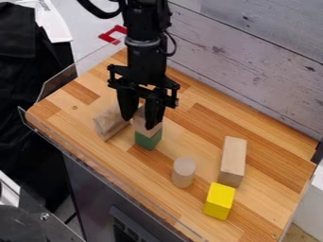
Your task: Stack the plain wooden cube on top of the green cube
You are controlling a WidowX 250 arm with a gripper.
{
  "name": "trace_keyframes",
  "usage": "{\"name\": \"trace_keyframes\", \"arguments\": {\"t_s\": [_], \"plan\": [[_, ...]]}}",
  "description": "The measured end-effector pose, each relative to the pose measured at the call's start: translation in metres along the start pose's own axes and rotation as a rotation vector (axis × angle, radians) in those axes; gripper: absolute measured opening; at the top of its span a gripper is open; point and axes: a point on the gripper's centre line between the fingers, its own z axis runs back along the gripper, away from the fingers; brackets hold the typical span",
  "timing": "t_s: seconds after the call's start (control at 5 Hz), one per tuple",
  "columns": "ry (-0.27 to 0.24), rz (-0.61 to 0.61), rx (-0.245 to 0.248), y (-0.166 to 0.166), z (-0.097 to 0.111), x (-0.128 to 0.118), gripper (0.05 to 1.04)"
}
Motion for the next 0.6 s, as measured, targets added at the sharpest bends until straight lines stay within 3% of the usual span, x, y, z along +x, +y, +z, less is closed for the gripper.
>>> {"name": "trace_keyframes", "arguments": {"t_s": [0.2,0.4,0.6], "plan": [[0.003,0.033,-0.010,0.003,0.000,-0.001,0.915],[-0.007,0.053,-0.013,0.003,0.006,-0.004,1.007],[-0.051,0.055,-0.004,0.001,0.026,-0.007,1.001]]}}
